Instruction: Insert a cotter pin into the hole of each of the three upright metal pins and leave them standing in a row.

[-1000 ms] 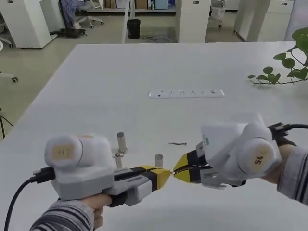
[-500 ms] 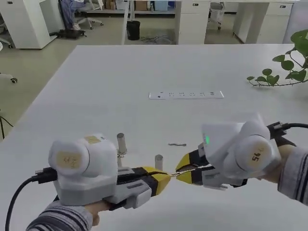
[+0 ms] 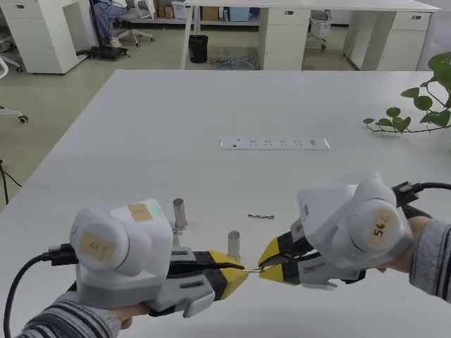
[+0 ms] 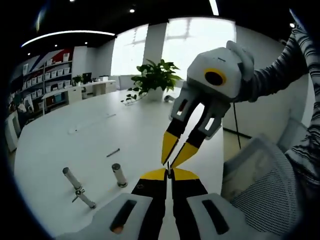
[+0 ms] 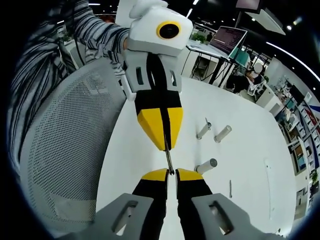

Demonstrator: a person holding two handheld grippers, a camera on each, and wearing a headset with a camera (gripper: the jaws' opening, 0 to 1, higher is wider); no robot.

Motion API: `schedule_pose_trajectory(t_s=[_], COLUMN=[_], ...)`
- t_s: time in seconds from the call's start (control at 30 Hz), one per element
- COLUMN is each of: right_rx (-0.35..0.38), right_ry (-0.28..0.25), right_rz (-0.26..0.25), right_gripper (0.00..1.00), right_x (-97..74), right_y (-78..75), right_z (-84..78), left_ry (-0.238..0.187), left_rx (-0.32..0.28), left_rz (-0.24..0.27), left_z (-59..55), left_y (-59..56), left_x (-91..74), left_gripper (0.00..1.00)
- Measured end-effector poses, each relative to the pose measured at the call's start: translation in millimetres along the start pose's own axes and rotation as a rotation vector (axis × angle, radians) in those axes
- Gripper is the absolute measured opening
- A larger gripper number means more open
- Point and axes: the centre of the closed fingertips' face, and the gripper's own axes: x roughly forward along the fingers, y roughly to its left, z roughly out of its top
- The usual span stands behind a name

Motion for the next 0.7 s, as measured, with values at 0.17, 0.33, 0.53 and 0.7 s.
schedule_pose_trajectory(t_s=[0.17,0.33,0.53,0.7], right_rx=[0.023,0.025,0.036,0.044], right_ry=[-0.014,-0.003,0.004,0.017], right_rz=[0.043,0.05,0.034,0.013], right_gripper=[0.0,0.0,0.0,0.0], right_x=[0.0,-1.6,-2.7,-2.1], right_y=[6.0,6.5,2.6,-2.5], right_z=[1.9,2.8,3.4,0.1], left_ry=[0.006,0.026,0.035,0.022], left_rx=[0.035,0.053,0.087,0.069], left_rz=[-0.039,-0.035,0.041,0.098], left_z=[0.0,-5.2,-8.7,-10.2], left_y=[-4.4,-2.1,8.0,16.7], left_x=[-2.2,-3.0,-1.3,2.4], left_gripper=[0.0,0.0,0.02,0.04])
